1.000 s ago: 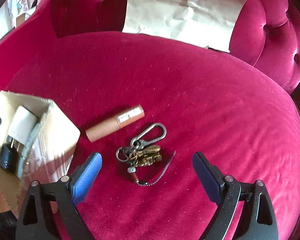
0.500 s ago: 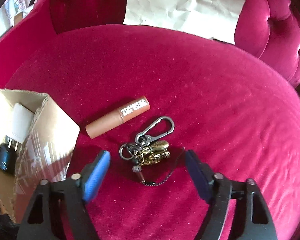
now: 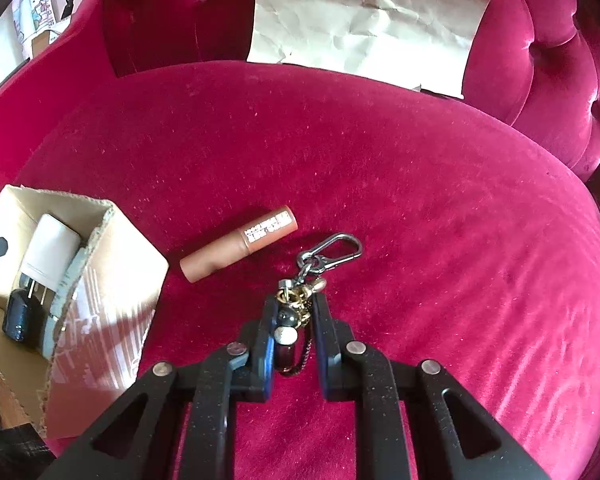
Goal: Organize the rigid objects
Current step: 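Lift the keyring and carry it over the box with the right gripper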
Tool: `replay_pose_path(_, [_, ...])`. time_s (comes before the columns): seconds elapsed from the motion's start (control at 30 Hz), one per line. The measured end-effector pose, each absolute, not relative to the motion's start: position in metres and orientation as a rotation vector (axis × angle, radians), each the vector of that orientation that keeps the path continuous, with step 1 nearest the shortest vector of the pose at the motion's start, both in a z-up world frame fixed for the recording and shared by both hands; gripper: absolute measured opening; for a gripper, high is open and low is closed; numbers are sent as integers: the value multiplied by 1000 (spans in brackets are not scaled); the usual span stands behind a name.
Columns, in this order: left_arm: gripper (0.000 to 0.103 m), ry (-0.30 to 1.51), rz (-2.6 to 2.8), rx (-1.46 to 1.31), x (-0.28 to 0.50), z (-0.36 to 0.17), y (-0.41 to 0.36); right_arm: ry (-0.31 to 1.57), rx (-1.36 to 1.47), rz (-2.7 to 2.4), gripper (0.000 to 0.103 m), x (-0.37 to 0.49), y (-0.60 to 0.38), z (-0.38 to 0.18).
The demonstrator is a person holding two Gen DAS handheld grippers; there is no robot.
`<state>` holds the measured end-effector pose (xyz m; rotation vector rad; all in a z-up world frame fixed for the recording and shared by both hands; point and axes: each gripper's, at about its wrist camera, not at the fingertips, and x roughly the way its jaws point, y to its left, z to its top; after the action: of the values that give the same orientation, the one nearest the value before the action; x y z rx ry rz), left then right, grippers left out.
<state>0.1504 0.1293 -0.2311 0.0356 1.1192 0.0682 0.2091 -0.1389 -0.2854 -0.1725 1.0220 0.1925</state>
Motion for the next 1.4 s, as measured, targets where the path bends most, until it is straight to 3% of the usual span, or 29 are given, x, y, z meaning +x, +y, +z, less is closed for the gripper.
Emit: replay_pose_path(1.4, [3, 1119, 68, 38, 150, -230, 132, 828, -144, 256, 16, 179, -110, -171])
